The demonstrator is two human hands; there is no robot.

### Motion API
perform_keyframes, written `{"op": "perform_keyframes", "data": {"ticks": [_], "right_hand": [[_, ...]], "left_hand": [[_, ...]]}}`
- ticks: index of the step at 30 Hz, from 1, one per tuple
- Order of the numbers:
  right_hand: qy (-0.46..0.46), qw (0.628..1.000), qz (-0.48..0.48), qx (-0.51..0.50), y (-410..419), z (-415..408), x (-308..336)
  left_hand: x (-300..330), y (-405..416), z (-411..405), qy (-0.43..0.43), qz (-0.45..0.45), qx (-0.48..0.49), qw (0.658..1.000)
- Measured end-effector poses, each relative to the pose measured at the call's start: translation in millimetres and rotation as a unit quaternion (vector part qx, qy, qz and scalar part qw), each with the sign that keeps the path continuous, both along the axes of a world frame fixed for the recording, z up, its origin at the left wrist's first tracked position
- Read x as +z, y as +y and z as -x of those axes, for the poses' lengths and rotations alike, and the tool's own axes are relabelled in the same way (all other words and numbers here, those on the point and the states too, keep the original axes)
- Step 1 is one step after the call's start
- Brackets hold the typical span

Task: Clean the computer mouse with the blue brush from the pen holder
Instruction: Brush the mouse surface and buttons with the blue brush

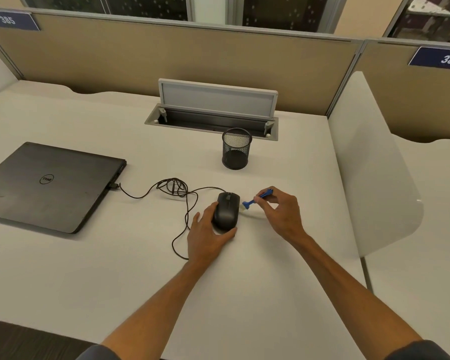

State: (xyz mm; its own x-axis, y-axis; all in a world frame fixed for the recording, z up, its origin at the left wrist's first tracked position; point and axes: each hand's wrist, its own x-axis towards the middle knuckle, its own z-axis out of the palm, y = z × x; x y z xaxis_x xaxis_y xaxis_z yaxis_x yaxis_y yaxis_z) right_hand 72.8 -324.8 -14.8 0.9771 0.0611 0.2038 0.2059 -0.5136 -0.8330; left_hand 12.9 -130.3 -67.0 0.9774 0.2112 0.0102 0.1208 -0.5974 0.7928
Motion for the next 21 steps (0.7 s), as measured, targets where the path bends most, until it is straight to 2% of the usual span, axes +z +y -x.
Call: {"op": "perform_keyframes", "data": {"ticks": [3,5,7,14,21], "right_hand": [[0.026,0.998,-0.046,0.032,4.5,-1.1,2.1],[0.064,0.993,-0.038,0.09,8.9,-0.2,1.7],[0.084,0.991,-0.023,0.103,10.8,-1.7,-1.4],[0.075,0.995,-0.053,-0.028,7.6,-27.5,-6.2],[0.07,0.992,-0.067,-0.075,6.5,-30.1,-10.0]], "left_hand": [[-2.0,0.0,-0.7,0.007,0.001,-0.004,1.0],[-2.8,0.0,-1.8,0.007,-0.002,-0.008,1.0],[-3.4,0.0,-2.2,0.007,0.0,-0.013,1.0],[-2.9,-0.3,-1.2,0.007,0.008,0.003,1.0],[-2.8,0.2,-0.9,0.006,0.005,0.004,1.0]]}}
